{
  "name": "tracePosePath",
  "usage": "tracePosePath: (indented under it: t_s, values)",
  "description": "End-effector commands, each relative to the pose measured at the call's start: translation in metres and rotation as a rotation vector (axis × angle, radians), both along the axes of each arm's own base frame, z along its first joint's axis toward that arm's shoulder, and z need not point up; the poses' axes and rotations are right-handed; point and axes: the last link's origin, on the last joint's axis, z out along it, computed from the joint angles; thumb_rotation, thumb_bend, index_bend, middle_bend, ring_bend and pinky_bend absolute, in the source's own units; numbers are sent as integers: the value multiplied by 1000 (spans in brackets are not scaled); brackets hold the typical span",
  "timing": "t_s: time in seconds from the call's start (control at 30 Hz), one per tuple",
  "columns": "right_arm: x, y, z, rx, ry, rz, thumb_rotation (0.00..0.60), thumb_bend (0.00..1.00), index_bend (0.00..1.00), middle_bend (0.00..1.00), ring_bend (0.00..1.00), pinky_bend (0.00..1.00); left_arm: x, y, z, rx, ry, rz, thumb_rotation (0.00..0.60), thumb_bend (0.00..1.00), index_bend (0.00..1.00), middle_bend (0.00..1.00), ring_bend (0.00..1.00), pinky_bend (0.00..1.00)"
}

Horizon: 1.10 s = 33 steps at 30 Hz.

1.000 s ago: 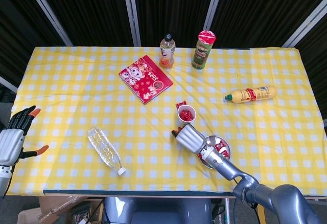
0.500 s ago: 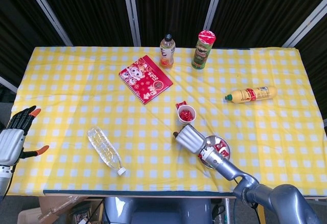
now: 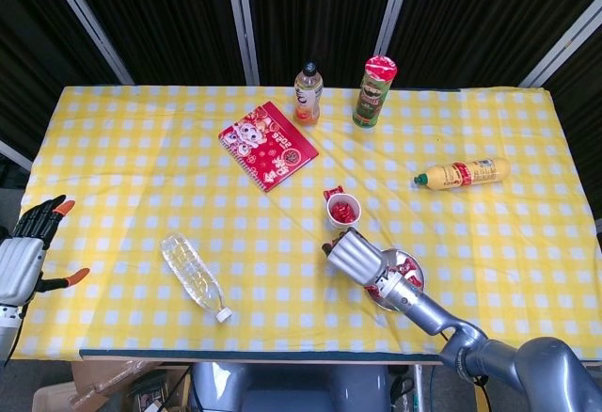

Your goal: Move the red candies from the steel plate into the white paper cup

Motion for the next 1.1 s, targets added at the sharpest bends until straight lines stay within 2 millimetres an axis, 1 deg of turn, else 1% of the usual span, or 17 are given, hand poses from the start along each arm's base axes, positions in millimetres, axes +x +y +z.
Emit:
tracePosePath:
  t_s: [0.03, 0.33, 0.47, 0.6, 0.73, 1.1]
  values:
    - [-1, 2, 14, -27, -6, 7, 600, 327, 582, 806, 784, 878, 0, 0, 0, 0, -2, -2, 600, 74, 0, 0, 0, 0]
    - [5, 2, 45, -94, -37, -2, 600, 327, 583, 807, 783, 878, 2, -1, 0, 3, 0, -7, 600, 74, 0, 0, 0, 0]
    - [13, -2, 57, -122, -54, 2, 600, 327, 583, 807, 783, 878, 3, 0, -1, 2, 0, -6, 600, 74, 0, 0, 0, 0]
    - [21, -11, 66, -145, -56, -4, 600, 327, 583, 806, 783, 878, 2, 0, -1, -2, -1, -4, 600, 74, 0, 0, 0, 0]
    - [26, -21, 67, -155, -51, -18, 600, 327, 583, 807, 783, 878, 2, 1, -2, -5, -1, 0, 600, 74, 0, 0, 0, 0]
    - [36, -43, 58, -155, -30, -39, 600, 327, 583, 806, 783, 878, 1, 3, -2, -15, -8, 18, 600, 74, 0, 0, 0, 0]
